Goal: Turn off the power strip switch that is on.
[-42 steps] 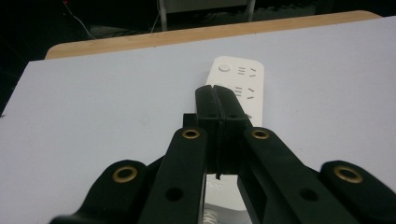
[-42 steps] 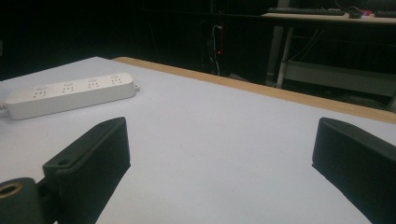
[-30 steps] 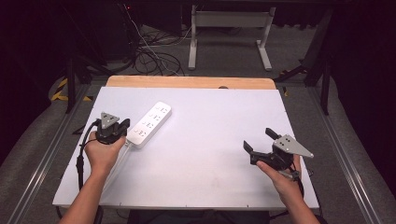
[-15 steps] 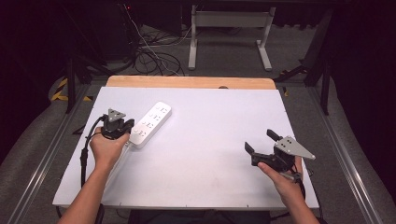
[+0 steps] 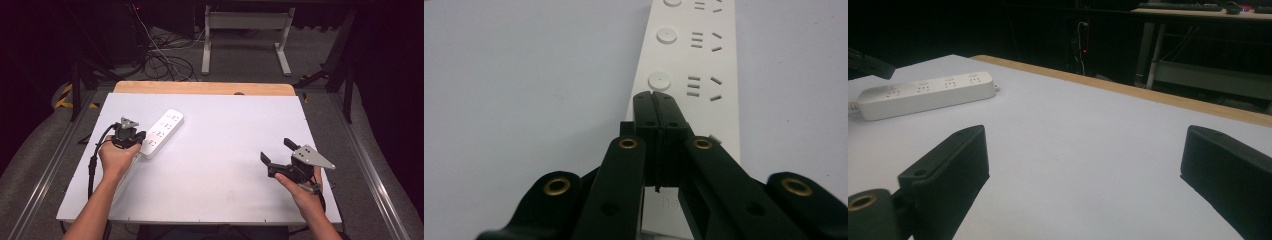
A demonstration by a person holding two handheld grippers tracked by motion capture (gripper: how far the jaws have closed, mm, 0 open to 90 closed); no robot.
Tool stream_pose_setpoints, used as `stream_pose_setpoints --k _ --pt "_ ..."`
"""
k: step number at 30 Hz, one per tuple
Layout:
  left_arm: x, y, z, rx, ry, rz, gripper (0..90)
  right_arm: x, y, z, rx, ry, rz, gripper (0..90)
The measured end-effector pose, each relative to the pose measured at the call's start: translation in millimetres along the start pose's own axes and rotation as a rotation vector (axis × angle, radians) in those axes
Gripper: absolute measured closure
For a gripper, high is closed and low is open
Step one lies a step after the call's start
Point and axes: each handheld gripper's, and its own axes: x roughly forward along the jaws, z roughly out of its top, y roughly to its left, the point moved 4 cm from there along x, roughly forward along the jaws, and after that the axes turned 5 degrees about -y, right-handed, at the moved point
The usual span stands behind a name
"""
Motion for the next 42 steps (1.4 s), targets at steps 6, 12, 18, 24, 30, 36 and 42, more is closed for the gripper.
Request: stream_pose_setpoints --k 6,12,18,24,30,36,42 --pt "3.5 3.9 -0.9 0.001 0.014 0.003 90.0 1.3 -0.2 -0.5 0.003 0.008 0.001 5.3" --pt "6.6 0.6 -2.1 0.012 0.027 -0.006 90.0 0.7 0.6 -1.0 -0.001 0.013 0.002 5.4" --pt "7.7 3.3 -2.6 0.006 0.030 0.000 89.2 0.4 0.2 -1.6 -0.001 0.018 0.000 5.4" --pt "9.1 1.8 -3.0 0.009 0.040 -0.007 89.7 -0.2 0.5 -1.8 -0.002 0.019 0.003 5.4" --pt "10.1 1.7 -3.7 0.006 0.047 -0.012 89.9 -0.3 0.7 -2.0 -0.004 0.024 0.002 5.4" --pt "11.6 0.8 -4.8 0.007 0.056 -0.008 90.0 -0.2 1.1 -1.9 -0.002 0.022 0.005 5.5" --pt "11.8 2.6 -5.9 -0.017 0.049 -0.015 90.0 -0.7 1.1 -1.7 0.000 0.023 0.005 5.5"
